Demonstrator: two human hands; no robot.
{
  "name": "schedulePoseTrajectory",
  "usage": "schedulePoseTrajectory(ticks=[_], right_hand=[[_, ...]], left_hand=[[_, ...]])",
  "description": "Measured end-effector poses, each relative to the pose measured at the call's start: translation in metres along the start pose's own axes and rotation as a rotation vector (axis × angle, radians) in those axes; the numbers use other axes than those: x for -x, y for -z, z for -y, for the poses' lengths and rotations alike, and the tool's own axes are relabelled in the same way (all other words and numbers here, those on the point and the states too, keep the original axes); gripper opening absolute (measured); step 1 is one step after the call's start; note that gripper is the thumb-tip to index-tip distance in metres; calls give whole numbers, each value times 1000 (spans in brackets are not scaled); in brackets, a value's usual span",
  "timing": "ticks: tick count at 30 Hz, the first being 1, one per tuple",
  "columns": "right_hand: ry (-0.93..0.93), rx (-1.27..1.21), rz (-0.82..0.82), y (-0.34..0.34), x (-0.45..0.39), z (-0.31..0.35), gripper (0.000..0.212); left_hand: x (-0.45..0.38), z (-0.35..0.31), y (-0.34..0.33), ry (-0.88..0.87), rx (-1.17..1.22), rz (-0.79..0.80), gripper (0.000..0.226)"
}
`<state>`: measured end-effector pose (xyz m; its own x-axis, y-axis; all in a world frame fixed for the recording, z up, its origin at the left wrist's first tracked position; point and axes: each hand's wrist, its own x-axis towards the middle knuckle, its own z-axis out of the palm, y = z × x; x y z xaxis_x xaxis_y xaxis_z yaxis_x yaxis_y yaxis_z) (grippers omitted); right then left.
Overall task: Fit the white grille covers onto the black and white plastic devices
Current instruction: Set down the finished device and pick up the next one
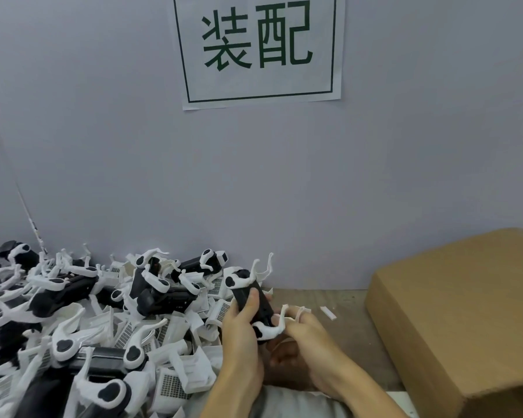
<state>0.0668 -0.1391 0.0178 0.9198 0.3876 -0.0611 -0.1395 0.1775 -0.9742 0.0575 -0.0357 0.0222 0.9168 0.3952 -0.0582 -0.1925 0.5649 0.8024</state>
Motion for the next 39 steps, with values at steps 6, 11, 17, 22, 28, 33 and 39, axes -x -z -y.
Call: schedulePoseTrajectory(ticks=[6,11,17,22,28,33,39], right_hand=[[-28,-15,75,-3,2,2,31],[0,-52,82,-2,2,3,22],[12,-4,123,-4,4,3,25],[-39,13,87,-5,2,2,21],[-51,-149,88,-3,2,2,13],[-28,-119,79,-5,1,2,24],[-73,-39,100,-7,3,4,42]], left_hand=[[2,2,2,1,-12,46,25],[5,3,1,44,13,95,32],[9,-3,2,161,109,68,51],[4,2,2,84,54,39,41],[1,4,0,39,47,36,30],[7,1,1,87,56,35,40],[5,-1,3,112,85,13,43]])
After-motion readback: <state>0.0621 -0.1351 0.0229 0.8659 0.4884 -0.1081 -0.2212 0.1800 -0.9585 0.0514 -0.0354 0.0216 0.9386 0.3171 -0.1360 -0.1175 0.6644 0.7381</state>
